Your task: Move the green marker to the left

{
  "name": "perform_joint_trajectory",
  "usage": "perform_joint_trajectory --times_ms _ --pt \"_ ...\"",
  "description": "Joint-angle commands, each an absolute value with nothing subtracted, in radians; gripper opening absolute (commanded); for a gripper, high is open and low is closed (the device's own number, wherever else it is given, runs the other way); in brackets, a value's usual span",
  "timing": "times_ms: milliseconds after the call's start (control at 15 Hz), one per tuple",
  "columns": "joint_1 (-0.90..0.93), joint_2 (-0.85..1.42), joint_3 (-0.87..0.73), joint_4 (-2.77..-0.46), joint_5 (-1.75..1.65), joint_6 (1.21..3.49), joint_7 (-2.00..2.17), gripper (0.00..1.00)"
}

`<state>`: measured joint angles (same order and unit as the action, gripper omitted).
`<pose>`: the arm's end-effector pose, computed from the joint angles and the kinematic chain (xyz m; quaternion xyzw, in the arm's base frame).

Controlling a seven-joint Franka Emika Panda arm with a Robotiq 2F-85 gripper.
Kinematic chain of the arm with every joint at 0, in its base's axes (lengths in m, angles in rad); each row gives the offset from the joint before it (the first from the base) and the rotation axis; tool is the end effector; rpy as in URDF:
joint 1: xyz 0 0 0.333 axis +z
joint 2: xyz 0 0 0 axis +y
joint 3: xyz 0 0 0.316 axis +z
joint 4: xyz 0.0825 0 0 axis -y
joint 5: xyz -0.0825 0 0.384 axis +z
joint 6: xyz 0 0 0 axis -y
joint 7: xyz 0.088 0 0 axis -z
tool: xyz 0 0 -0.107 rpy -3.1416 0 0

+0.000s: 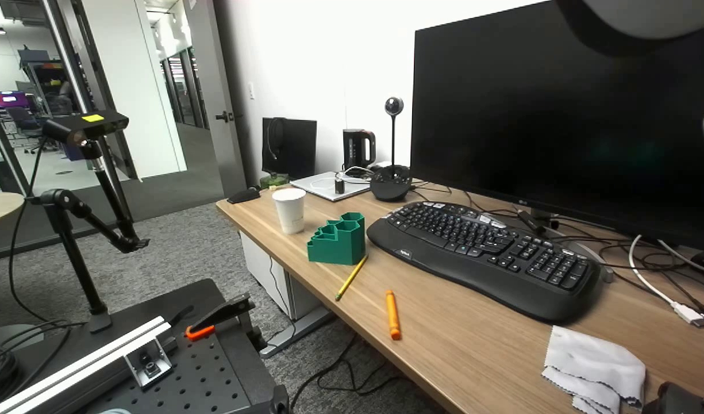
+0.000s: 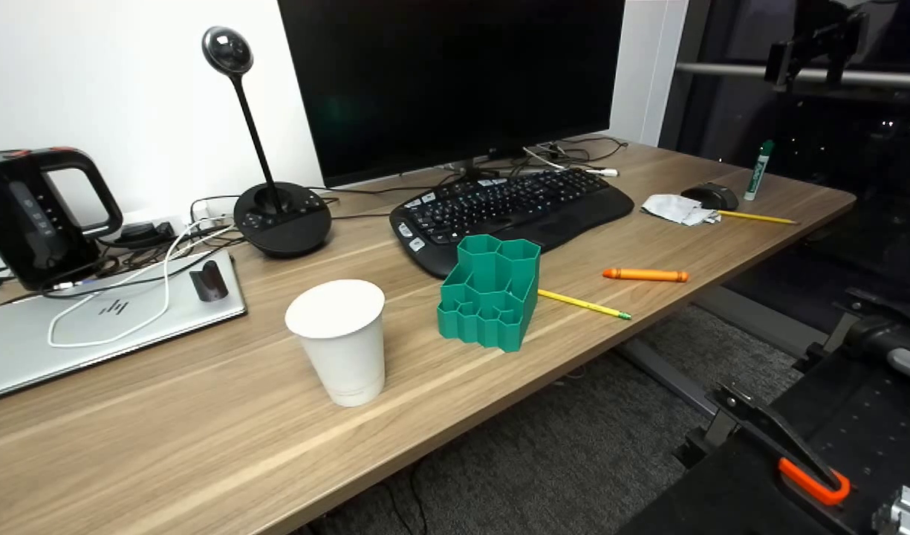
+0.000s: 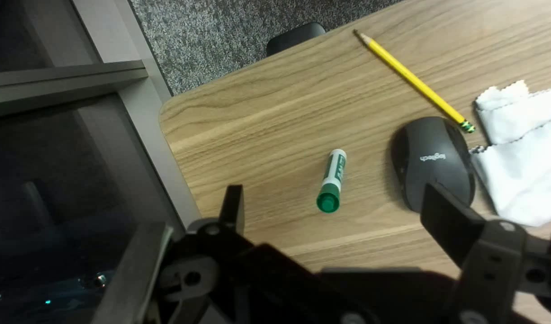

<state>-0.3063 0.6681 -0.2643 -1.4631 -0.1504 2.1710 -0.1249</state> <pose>0.6236 -0.3652 0.3063 0.9779 -0.1499 -0.0216 0.1444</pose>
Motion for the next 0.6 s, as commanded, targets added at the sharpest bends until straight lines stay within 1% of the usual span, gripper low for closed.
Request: perform_joint_trajectory --times_ms 0,533 --pt "-0.347 0.849 -0.243 -1.226 -0.122 2.073 -0.088 1.00" --pt "-0.368 1.064 -0.219 -0.943 -0.078 1.926 -0.044 1.00"
